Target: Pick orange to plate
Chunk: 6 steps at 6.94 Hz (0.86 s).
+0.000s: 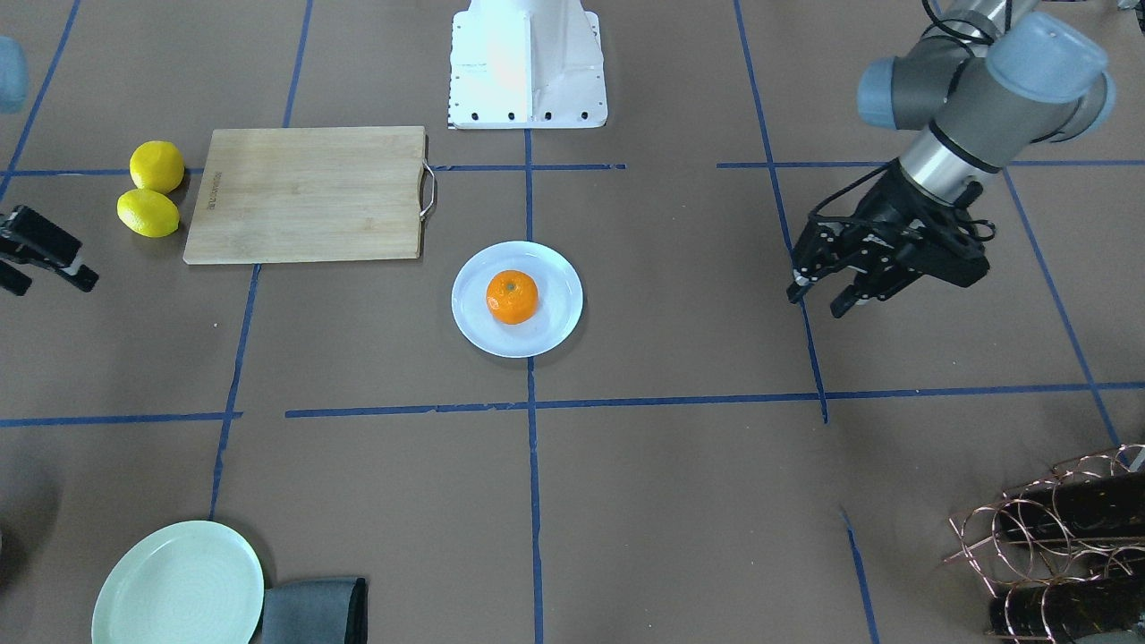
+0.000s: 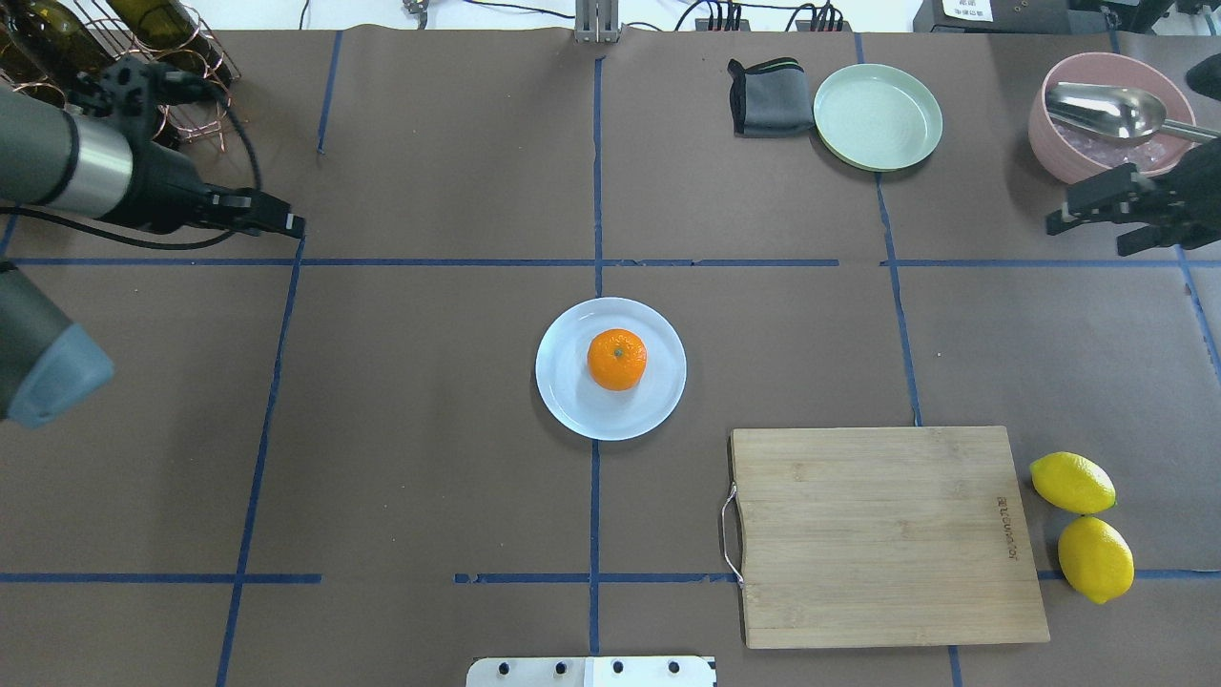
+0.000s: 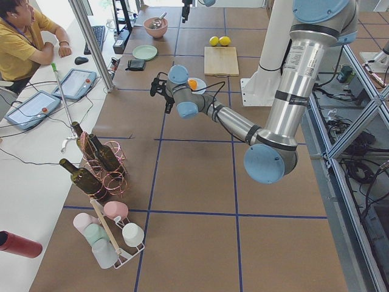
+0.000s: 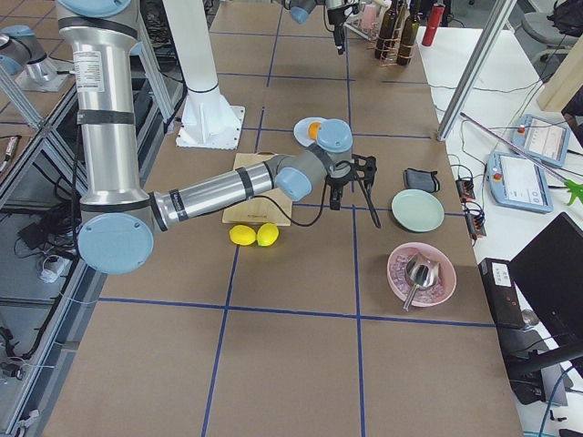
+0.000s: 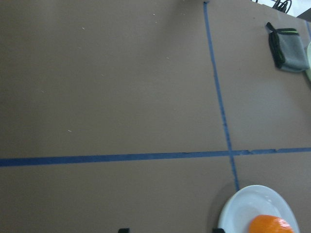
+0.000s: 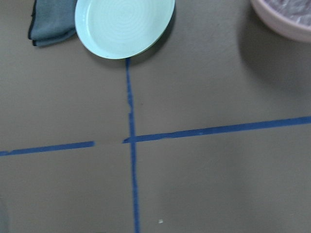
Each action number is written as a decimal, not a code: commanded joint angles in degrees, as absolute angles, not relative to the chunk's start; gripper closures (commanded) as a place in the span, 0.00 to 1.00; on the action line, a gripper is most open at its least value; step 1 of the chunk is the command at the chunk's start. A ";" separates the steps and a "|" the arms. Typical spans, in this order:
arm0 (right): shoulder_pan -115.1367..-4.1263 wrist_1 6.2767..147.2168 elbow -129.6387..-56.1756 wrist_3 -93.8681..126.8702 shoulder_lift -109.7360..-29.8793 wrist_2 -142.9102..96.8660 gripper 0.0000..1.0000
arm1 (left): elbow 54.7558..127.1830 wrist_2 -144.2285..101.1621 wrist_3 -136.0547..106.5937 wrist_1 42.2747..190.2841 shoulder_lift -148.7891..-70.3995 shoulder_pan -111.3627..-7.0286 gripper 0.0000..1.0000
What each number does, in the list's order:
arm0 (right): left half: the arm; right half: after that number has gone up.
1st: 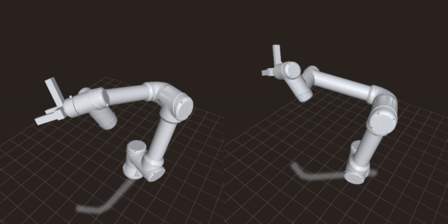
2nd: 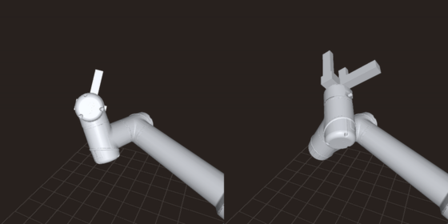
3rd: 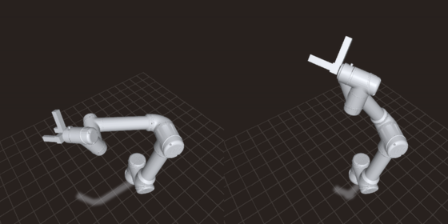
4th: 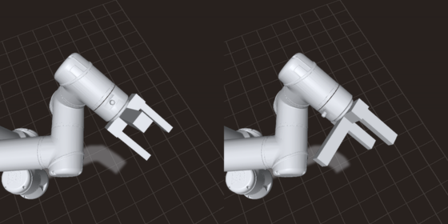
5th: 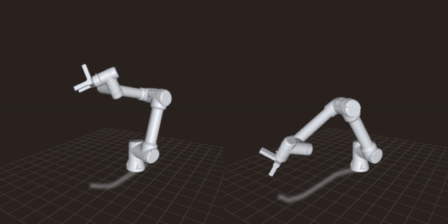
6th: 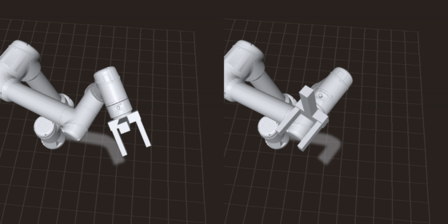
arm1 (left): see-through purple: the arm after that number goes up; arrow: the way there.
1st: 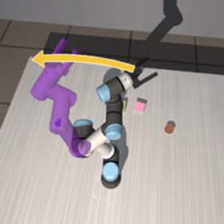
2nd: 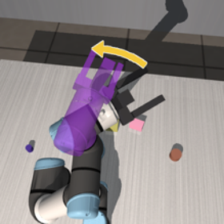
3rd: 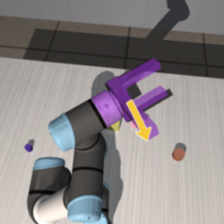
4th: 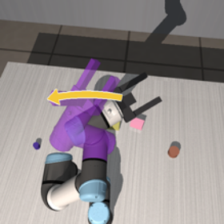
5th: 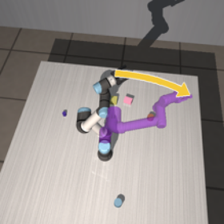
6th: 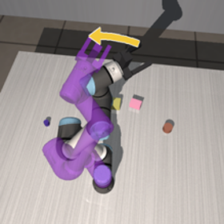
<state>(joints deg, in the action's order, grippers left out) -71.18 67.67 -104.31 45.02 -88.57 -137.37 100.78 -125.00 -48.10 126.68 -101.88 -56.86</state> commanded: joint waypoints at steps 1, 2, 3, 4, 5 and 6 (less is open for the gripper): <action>-81.60 79.37 -98.54 14.99 -89.39 -138.78 0.00 | 99.67 -133.11 -26.12 122.38 -94.33 -69.11 0.35; -84.96 88.76 -98.44 4.59 -88.78 -138.17 0.00 | 99.84 -136.98 -15.40 116.08 -93.52 -75.52 0.35; -88.04 94.43 -98.70 -1.09 -87.29 -138.08 0.00 | 100.19 -138.24 -3.72 105.57 -93.60 -82.46 0.36; -89.63 97.96 -98.53 -3.23 -86.32 -137.82 0.00 | 98.19 -137.90 11.27 94.42 -94.04 -88.53 0.35; -89.91 98.43 -98.70 -4.21 -86.22 -136.59 0.00 | 97.65 -137.90 15.25 90.22 -94.22 -90.25 0.35; -89.22 98.52 -98.61 -4.22 -86.13 -135.63 0.00 | 95.99 -138.25 14.86 89.22 -94.31 -90.09 0.27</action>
<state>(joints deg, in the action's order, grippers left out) -89.37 97.69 -98.64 -3.39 -86.38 -136.76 97.59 -137.93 12.05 92.68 -94.16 -88.83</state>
